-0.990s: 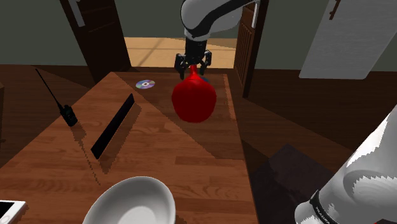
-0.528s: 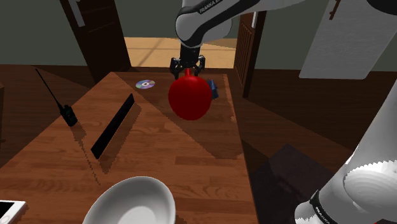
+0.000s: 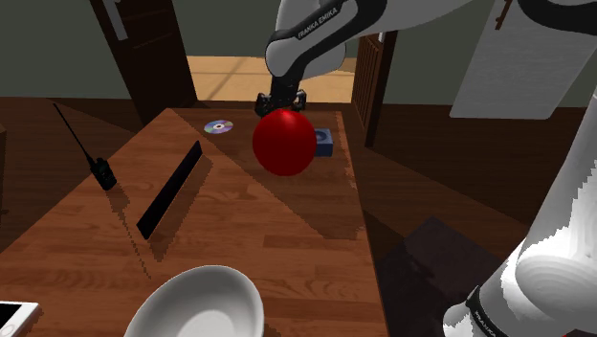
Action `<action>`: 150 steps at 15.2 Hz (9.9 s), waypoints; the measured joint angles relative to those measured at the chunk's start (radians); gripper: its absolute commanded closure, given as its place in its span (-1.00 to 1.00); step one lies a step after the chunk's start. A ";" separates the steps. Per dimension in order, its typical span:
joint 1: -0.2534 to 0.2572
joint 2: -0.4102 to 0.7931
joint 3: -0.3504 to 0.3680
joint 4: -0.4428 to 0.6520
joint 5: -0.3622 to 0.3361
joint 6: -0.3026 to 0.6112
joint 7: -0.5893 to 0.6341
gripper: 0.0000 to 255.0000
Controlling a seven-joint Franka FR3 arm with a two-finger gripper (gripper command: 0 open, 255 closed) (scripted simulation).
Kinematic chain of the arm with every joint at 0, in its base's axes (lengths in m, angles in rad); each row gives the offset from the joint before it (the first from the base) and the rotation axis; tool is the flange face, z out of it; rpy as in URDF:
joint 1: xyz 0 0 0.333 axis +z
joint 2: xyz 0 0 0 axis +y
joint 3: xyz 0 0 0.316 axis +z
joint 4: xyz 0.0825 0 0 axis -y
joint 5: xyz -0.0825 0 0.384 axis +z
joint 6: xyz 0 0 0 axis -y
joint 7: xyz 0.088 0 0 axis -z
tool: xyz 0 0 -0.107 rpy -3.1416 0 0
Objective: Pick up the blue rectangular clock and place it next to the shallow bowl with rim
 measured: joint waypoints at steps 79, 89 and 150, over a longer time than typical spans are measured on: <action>0.324 -0.368 0.388 0.035 0.098 -0.670 0.681 1.00; 0.433 -0.226 0.545 0.173 0.028 -0.682 0.965 1.00; 0.503 -0.401 -0.712 -0.402 -0.050 -0.220 -1.451 -1.00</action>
